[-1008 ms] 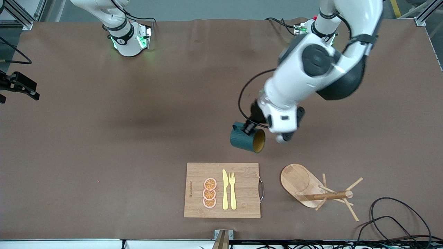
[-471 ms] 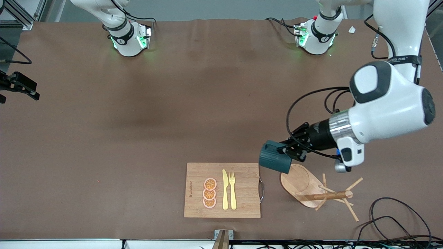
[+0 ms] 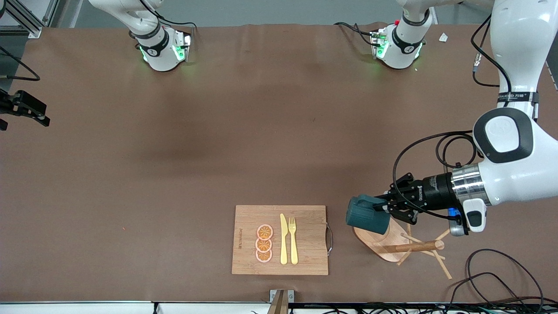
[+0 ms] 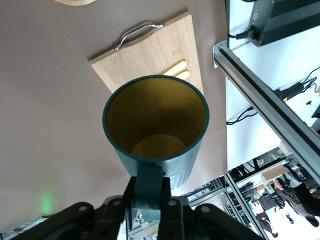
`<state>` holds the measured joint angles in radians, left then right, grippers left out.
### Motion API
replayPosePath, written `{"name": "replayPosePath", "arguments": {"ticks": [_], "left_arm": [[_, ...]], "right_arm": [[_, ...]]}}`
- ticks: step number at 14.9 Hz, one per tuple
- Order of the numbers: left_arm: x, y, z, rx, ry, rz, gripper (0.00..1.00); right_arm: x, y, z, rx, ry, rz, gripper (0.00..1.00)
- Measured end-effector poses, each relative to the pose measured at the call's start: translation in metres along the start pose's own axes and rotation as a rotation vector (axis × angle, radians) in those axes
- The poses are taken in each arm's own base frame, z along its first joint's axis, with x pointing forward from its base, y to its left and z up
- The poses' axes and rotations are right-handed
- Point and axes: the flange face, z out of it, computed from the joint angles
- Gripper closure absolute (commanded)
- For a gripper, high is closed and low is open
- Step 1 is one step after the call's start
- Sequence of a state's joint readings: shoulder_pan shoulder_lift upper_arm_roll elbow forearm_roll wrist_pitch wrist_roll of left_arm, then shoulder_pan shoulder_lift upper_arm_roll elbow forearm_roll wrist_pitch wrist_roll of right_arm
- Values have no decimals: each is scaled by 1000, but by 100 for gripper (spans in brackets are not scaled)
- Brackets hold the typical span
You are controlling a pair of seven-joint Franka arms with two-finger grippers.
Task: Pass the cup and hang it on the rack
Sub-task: 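Lift the mug with the left gripper toward the wooden rack, then hook the mug handle onto a rack peg with the left gripper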
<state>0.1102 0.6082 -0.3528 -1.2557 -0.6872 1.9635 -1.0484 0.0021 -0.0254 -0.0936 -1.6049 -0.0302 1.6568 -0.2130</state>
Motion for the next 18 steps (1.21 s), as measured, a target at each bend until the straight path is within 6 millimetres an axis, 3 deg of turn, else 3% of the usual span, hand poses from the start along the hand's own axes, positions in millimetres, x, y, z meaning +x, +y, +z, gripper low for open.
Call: {"name": "replayPosePath", "arguments": {"ticks": [8,18], "left_arm": [[53,-10,-17,-74,-69,-40,100],[96,-23,-27,-120,-106,-108,100]], "right_arm": [[0,0,0,0,0,-6,0],[0,0,0,0,-2,-11,0]]}}
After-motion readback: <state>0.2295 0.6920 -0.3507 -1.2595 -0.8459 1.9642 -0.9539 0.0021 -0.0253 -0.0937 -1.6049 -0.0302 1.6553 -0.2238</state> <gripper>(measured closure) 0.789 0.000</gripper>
